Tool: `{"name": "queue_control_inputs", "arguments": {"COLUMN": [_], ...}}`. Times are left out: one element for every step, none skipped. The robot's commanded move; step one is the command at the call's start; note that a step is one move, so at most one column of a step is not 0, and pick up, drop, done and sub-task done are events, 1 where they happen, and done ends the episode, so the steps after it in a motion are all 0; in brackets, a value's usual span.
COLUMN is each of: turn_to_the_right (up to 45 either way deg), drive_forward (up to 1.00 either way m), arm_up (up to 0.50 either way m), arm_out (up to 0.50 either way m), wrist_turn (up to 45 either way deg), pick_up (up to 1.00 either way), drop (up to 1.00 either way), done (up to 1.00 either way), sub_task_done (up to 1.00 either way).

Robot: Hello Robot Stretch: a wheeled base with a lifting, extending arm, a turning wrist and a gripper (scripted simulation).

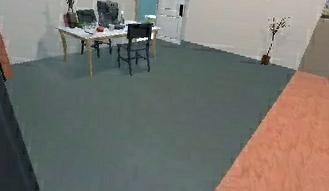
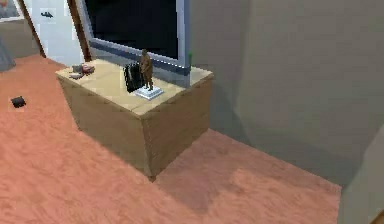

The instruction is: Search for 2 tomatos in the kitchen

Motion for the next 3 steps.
{"name": "queue_control_inputs", "arguments": {"turn_to_the_right": [-18.0, 0.0, 0.0], "drive_forward": [0.00, 1.00, 1.00], "arm_up": [0.00, 0.00, 0.00], "arm_out": [0.00, 0.00, 0.00], "wrist_turn": [0.0, 0.0, 0.0], "pick_up": [0.00, 0.00, 0.00], "drop": [0.00, 0.00, 0.00], "done": [0.00, 0.00, 0.00], "sub_task_done": [0.00, 0.00, 0.00]}}
